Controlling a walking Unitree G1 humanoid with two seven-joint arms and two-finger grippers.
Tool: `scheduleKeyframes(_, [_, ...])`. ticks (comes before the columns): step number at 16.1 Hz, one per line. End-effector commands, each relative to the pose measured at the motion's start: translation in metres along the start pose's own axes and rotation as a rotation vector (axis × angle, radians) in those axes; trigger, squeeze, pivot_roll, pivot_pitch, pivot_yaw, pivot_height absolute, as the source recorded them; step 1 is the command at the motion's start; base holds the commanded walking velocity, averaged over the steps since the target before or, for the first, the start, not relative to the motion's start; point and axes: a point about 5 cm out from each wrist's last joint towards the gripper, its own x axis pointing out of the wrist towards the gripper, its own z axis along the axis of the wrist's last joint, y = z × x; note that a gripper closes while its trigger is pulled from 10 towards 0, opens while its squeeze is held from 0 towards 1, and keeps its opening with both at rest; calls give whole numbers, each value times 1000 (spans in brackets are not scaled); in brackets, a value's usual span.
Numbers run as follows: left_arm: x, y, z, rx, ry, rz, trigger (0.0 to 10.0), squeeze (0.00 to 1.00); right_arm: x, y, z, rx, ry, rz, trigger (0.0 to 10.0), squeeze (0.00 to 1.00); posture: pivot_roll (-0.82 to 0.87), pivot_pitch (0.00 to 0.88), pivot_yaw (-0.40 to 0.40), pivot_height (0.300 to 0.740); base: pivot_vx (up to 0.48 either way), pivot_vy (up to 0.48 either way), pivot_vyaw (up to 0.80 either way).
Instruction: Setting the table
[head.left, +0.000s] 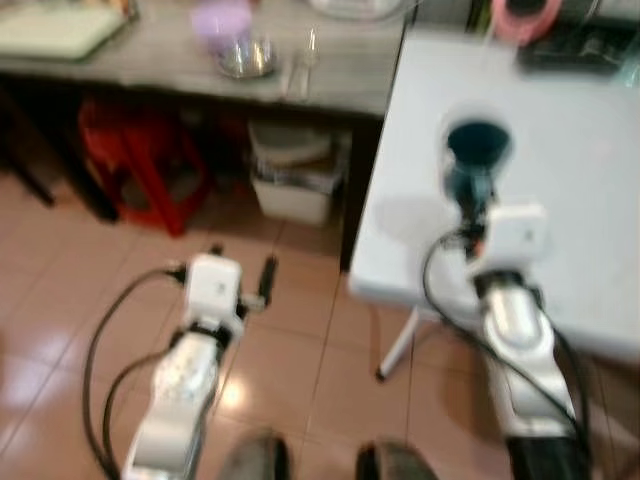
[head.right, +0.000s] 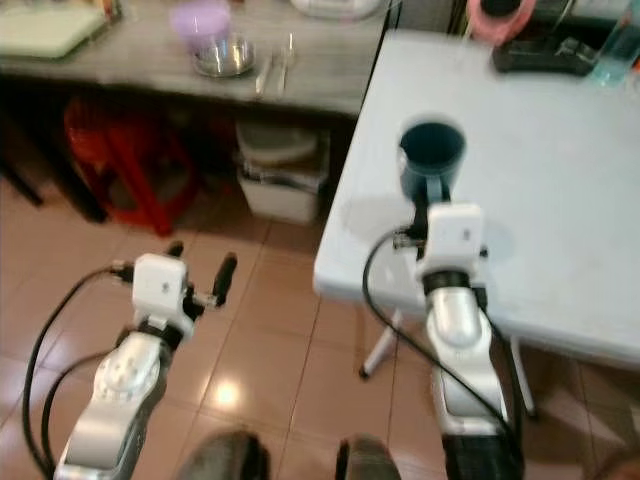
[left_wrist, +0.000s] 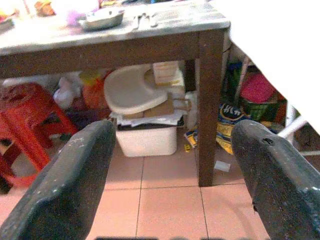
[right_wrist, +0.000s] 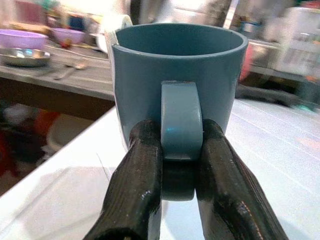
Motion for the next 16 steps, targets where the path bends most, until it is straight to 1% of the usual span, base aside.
scheduleKeyframes(1, [-1, 8, -2, 27, 7, 23, 10000, 0, 1, 4, 12, 17, -38, 10, 10000, 0, 2, 61, 15, 740, 0, 450, 0])
scheduleKeyframes(2, [-1, 7, -3, 24, 11, 21, 10000, 0, -1, 7, 10, 14, -22, 19, 10000, 0, 2, 59, 16, 740, 0, 424, 0])
scheduleKeyframes(5, [1, 8, -2, 33, 2, 21, 10000, 0, 0, 9, 10, 16, -16, 23, 10000, 0, 3, 55, 15, 740, 0, 423, -740])
scheduleKeyframes(8, [5, 9, 3, 31, -31, 20, 10000, 0, 1, 10, 11, 17, -13, 35, 10000, 0, 0, 53, 13, 740, 318, 356, 0])
scheduleKeyframes(14, [8, 11, 4, 16, -40, 32, 10000, 0, 2, 10, 12, 10, -13, 48, 10000, 0, -7, 54, 11, 740, 398, 268, 0])
scheduleKeyframes(16, [9, 11, 6, 35, -56, 28, 10000, 0, 3, 9, 12, 7, -11, 48, 10000, 0, -8, 53, 11, 740, 428, 0, 0])
